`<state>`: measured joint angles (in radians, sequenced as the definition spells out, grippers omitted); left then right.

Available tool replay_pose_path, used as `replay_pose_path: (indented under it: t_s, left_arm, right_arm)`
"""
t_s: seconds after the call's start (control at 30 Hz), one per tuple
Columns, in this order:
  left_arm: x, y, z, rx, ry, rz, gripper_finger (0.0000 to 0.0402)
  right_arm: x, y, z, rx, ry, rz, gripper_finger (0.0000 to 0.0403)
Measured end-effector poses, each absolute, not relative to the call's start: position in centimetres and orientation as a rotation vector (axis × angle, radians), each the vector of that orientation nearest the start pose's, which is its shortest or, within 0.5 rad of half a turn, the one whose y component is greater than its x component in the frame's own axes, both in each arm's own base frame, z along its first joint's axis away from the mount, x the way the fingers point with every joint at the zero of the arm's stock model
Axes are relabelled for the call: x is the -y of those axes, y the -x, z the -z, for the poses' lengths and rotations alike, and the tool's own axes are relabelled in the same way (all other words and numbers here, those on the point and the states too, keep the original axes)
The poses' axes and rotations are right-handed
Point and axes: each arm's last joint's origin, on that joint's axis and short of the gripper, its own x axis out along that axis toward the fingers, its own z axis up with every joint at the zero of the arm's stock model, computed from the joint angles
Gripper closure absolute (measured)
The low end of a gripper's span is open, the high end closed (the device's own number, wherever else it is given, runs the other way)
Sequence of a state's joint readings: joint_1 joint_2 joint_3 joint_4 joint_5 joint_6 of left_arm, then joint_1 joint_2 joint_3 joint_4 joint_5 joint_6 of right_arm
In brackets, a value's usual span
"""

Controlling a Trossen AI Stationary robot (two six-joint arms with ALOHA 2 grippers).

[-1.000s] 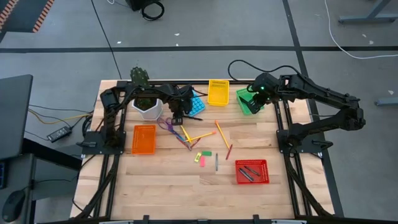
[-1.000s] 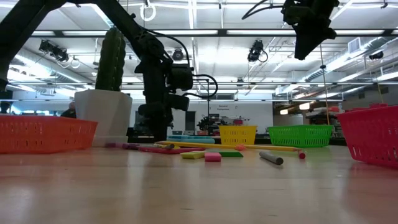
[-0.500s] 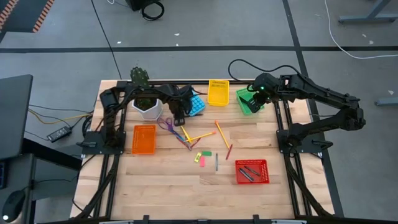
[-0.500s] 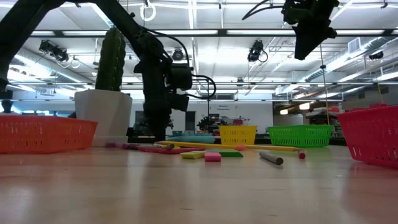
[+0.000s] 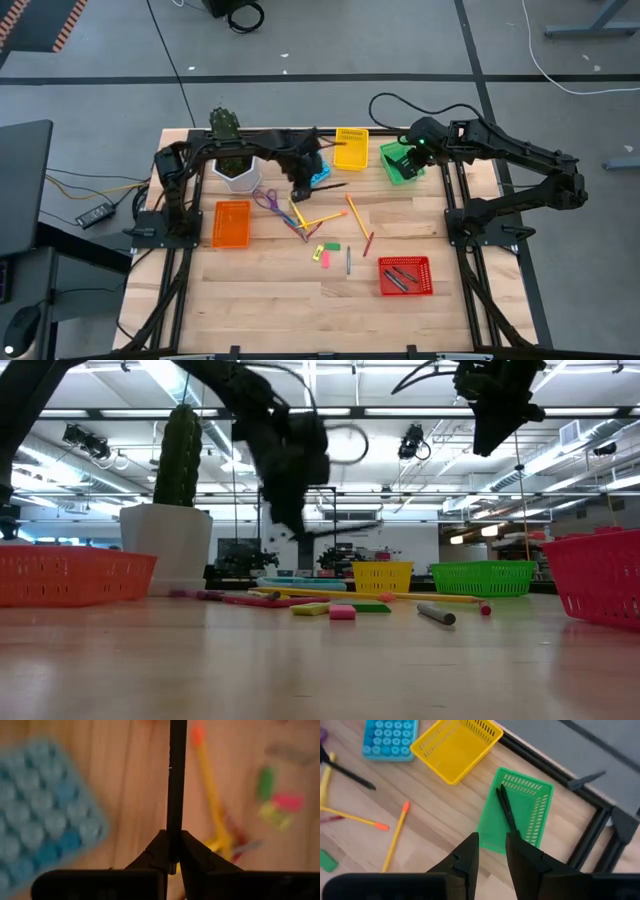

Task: Sort crayons/erasers/pens/pencils in bins
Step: Put the black pen into the green bin

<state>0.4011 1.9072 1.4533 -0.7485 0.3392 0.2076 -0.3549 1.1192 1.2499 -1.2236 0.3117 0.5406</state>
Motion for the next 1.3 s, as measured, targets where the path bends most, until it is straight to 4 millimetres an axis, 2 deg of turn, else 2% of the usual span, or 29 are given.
replay_pose_path:
  t_s: [0.1,0.23,0.47,0.6,0.73,0.93,1.1,1.3]
  left_arm:
    - [-14.6,-37.3,-23.7,-1.014,0.274,0.052,0.0366]
    - [-15.9,-38.0,-27.0,-0.881,0.354,0.01,0.0375]
    - [-18.8,-39.3,-31.5,-0.518,0.587,0.024,0.0375]
    - [-18.9,-40.4,-34.1,-0.274,0.693,0.091,0.0374]
    - [-18.2,-41.1,-36.1,-0.113,0.772,0.153,0.0375]
    - [-16.6,-41.8,-36.7,-0.075,0.814,0.191,0.037]
    - [-15.6,-42.2,-36.8,-0.071,0.815,0.188,0.0374]
    - [-15.3,-42.3,-36.8,-0.071,0.814,0.188,0.0372]
  right_arm:
    - [7.1,-16.8,-34.9,-0.856,-0.626,0.929,0.03]
    - [6.7,-16.0,-36.4,-0.665,-0.737,0.903,0.03]
    - [6.0,-14.4,-39.3,-0.38,-0.753,0.786,0.0296]
    - [6.1,-14.9,-40.2,-0.274,-0.777,0.722,0.0289]
    - [6.5,-16.3,-41.2,-0.156,-0.813,0.636,0.0279]
    - [7.0,-18.1,-42.1,-0.057,-0.805,0.524,0.0272]
    - [7.2,-18.6,-41.9,-0.066,-0.809,0.522,0.0272]
    - [7.1,-18.7,-41.8,-0.074,-0.791,0.517,0.0273]
